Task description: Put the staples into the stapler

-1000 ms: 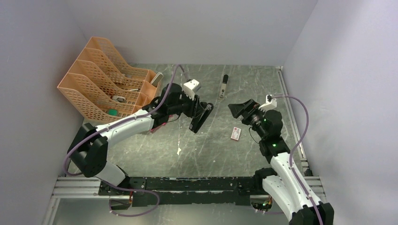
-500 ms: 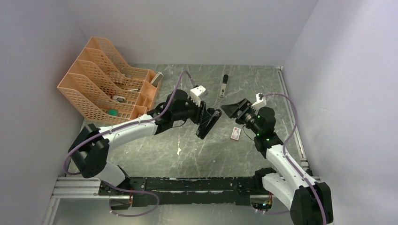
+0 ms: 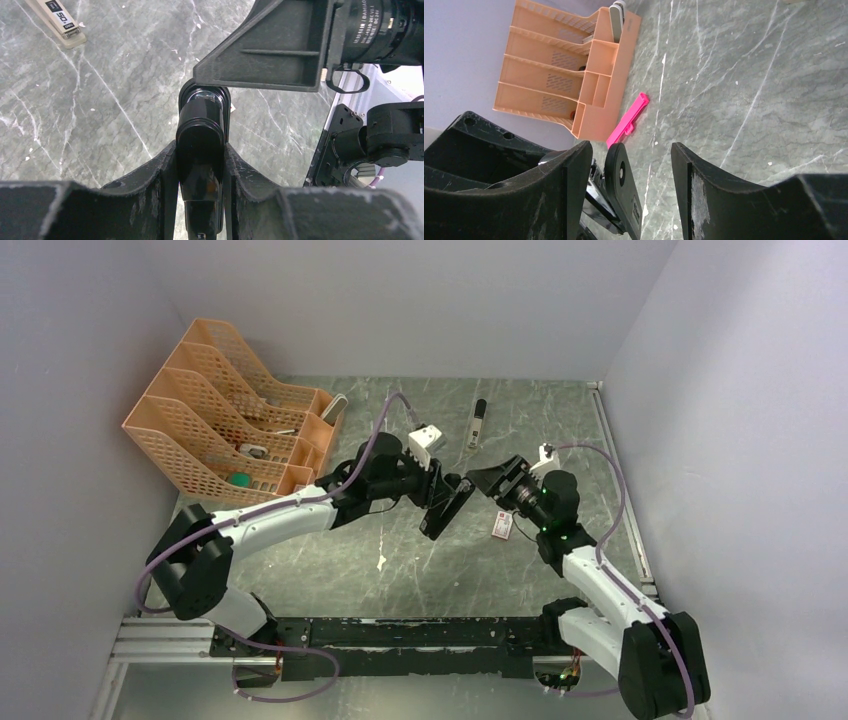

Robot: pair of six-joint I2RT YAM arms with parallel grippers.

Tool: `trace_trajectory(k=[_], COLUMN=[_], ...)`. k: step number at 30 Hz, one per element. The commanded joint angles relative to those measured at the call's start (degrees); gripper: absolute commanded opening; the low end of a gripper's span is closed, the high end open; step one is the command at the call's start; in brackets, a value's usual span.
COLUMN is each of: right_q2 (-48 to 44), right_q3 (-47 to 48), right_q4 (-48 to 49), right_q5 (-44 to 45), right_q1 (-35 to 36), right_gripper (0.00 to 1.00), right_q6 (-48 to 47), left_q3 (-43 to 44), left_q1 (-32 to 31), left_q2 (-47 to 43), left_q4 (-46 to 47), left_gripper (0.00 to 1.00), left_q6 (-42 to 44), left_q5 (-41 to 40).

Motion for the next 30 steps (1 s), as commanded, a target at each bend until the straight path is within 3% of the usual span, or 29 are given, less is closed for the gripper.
trace_trajectory(k=[1,8,20,30], right_q2=[0.9,2.3,3.3,3.6], right_q3=[-0.6,-1.2,-1.9,-2.4], right_q4=[2.9,4.3,4.9,6.3], right_q5=[-0.9,-0.1,0.9,0.3], right_q1=[0.4,1.1,1.8,1.9], right_gripper=[0.63,0.62,0.51,0.22], right_q6=[0.9,1.5,1.6,1.6], left_q3=[2.9,4.0,5.3,5.5], left_q1=[-1.0,-1.9,-2.6,-2.8], left_q2=[-0.3,0.9,2.0,2.1], left_q4=[5.7,5.4,5.2,4.9], left_gripper=[0.07,0.07,0.07,0.07], left_q6=[-0.1,0.0,-0.2,-0.1], left_q5=[2.8,3.5,3.0,1.8])
